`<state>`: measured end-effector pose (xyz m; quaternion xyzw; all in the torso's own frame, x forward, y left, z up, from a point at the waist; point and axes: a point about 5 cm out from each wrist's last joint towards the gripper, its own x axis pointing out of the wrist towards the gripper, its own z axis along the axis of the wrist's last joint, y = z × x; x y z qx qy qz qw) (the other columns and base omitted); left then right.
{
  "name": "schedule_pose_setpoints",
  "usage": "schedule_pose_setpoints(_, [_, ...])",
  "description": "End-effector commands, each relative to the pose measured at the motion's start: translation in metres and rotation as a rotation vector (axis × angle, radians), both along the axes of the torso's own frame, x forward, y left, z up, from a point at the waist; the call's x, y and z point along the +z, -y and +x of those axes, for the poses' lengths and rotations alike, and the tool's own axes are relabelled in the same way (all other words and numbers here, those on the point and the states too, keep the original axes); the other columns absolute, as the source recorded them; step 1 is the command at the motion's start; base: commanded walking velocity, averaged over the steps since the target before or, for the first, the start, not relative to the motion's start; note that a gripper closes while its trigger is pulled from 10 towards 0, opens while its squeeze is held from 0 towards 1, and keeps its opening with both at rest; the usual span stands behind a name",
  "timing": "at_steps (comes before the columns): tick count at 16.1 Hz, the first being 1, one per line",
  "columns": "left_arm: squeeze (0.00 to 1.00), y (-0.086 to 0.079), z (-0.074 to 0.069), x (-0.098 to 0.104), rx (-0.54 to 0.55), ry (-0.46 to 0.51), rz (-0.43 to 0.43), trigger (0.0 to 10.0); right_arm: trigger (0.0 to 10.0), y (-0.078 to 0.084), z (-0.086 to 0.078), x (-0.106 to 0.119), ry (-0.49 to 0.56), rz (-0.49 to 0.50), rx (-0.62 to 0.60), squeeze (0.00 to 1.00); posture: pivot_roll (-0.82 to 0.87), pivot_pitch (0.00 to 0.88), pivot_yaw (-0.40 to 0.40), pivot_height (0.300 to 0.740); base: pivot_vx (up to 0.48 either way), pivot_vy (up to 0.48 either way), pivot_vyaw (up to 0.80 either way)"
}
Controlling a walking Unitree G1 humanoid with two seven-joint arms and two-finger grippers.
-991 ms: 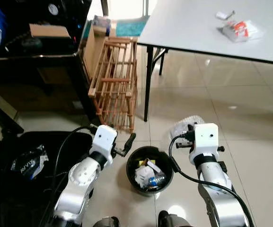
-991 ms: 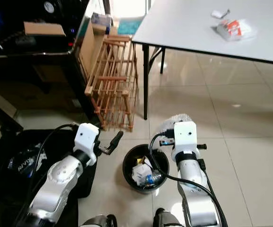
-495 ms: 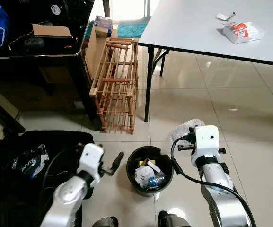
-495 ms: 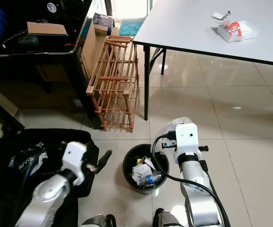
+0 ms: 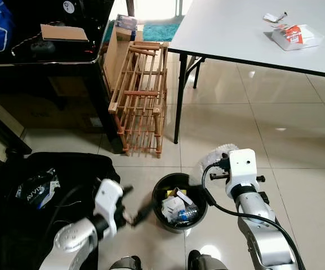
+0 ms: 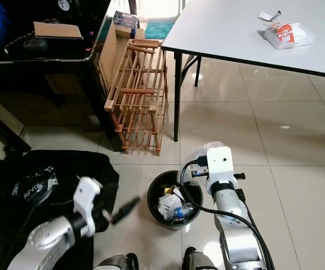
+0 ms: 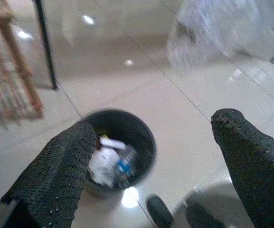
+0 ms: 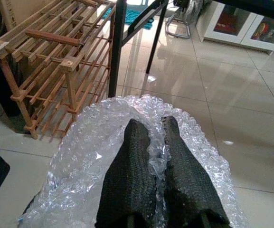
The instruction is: Picking trash to rubbish bin
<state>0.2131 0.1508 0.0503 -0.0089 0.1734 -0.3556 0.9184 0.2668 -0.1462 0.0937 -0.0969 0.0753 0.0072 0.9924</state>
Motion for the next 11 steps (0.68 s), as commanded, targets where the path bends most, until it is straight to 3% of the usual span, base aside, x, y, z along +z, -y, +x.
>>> schedule_pose_setpoints(1, [0.0, -0.002, -0.005, -0.006, -0.025, -0.028, 0.019, 10.0, 10.0, -0.001, 0.0, -0.001, -0.008, 0.012, 0.004, 0.0, 0.07, 0.211, 0.039, 0.74, 0.0, 0.0, 0.0])
schedule_pose_setpoints(5, [0.0, -0.004, -0.01, -0.024, -0.042, -0.069, 0.102, 10.0, 10.0, -0.003, 0.0, -0.002, -0.008, 0.018, 0.005, 0.0, 0.07, 0.214, 0.042, 0.74, 0.0, 0.0, 0.0])
schedule_pose_setpoints(11, [0.0, -0.016, -0.018, -0.038, -0.022, -0.099, 0.133, 10.0, 10.0, -0.005, 0.006, -0.001, -0.001, 0.023, 0.007, 0.0, 0.07, 0.218, 0.046, 0.74, 0.0, 0.0, 0.0])
